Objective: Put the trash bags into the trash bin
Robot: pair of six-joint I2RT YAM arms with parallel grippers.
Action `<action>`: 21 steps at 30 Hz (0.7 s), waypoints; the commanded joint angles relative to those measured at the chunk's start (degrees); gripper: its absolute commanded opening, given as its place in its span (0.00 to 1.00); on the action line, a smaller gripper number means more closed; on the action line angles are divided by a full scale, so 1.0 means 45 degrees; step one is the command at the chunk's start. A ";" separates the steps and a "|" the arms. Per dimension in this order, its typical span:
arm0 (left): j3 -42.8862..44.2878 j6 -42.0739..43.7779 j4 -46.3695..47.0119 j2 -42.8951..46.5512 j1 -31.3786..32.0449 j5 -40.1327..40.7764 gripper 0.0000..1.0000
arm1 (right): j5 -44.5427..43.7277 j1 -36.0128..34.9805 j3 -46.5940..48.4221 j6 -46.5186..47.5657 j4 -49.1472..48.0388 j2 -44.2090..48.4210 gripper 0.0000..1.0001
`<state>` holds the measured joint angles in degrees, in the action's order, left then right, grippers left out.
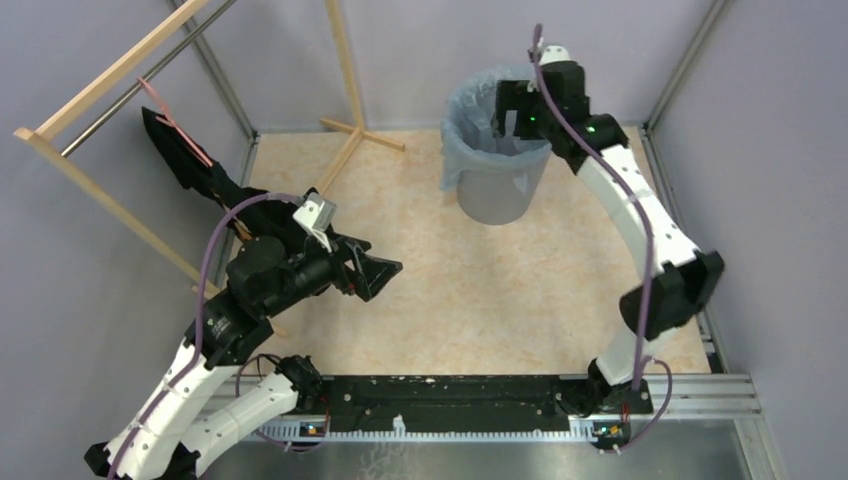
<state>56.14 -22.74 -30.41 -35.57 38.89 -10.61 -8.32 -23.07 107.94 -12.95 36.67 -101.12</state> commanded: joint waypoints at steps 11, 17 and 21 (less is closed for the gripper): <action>0.1586 0.1147 0.1246 -0.0087 0.0048 0.0219 0.99 | 0.3883 0.0000 -0.5211 -0.0764 -0.0514 0.9357 0.99; 0.2001 0.1581 0.1688 0.0390 0.0058 0.0906 0.99 | 0.3438 0.0006 -0.7945 -0.0915 -0.0114 1.4129 0.99; 0.2265 0.1923 0.1879 0.0482 0.0048 0.1223 0.99 | 0.2609 0.0007 -0.7494 -0.0648 0.1326 1.5625 0.99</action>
<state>63.70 -16.78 -26.06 -33.98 38.92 -7.49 5.93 -23.09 72.34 -16.21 38.94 -35.16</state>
